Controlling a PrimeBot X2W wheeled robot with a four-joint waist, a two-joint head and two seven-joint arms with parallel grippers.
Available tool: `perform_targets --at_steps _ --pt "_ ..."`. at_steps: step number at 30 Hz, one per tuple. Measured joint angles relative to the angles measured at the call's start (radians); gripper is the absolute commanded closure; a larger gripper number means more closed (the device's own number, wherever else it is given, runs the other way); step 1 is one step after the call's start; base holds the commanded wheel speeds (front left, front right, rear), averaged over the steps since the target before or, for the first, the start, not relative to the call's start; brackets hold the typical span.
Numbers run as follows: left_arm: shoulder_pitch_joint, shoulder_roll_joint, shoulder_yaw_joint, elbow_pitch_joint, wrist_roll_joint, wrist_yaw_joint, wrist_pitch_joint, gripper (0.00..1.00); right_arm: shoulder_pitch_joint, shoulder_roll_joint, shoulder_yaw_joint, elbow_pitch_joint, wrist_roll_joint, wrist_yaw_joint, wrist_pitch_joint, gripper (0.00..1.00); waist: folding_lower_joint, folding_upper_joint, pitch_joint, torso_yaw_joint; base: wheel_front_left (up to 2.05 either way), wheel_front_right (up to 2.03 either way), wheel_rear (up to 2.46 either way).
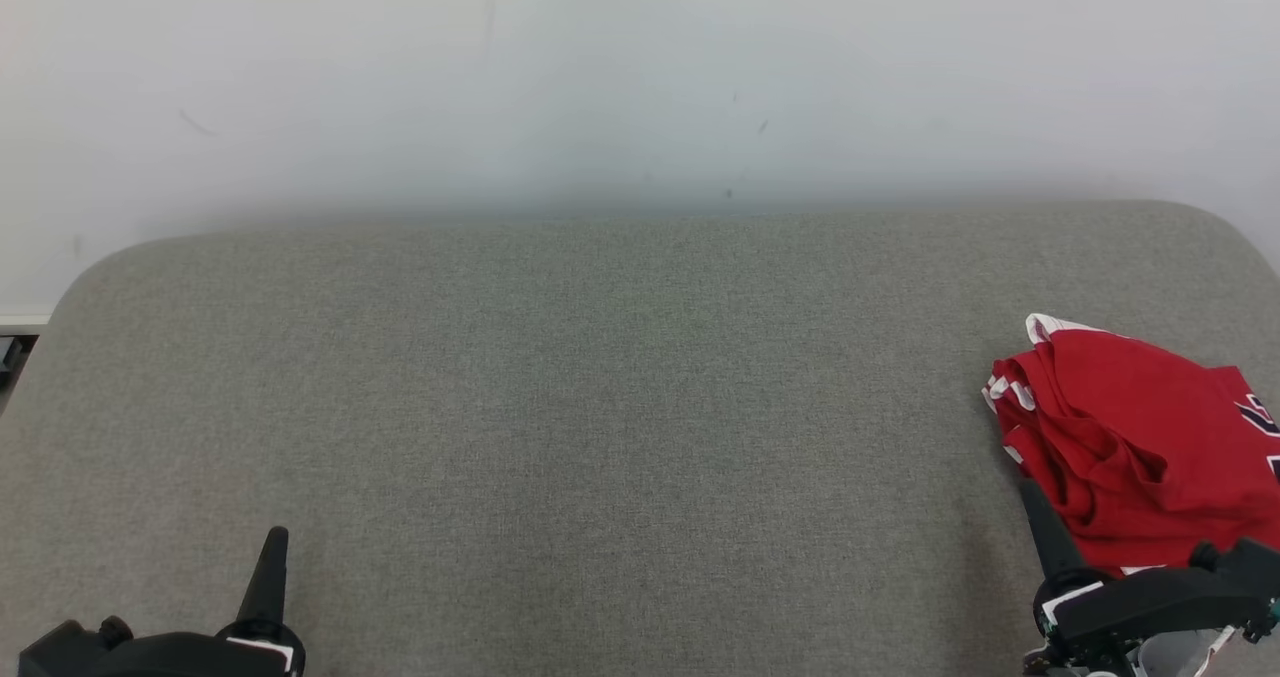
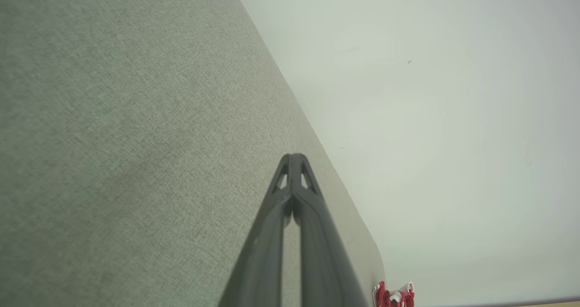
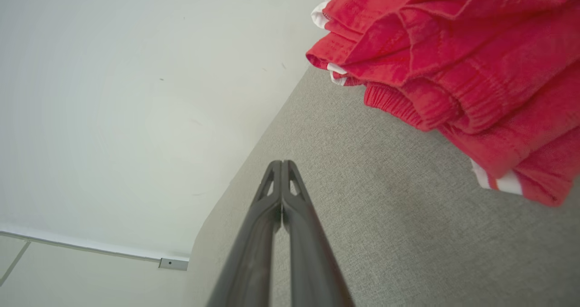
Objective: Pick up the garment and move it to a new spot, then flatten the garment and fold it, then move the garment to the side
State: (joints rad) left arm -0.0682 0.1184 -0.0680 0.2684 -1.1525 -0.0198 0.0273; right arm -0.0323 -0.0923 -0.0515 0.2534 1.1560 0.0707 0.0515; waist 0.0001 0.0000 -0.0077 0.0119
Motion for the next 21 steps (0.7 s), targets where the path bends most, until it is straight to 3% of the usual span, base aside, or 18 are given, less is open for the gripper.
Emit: perform_targets --at_steps 21 --pt "-0.003 -0.044 0.088 0.012 -0.241 -0.053 0.045 1.0 -0.022 0.027 -0.044 0.025 0.236 0.026 0.032 1.0 0.0 0.0 0.005 -0.007 0.0 0.0 0.0"
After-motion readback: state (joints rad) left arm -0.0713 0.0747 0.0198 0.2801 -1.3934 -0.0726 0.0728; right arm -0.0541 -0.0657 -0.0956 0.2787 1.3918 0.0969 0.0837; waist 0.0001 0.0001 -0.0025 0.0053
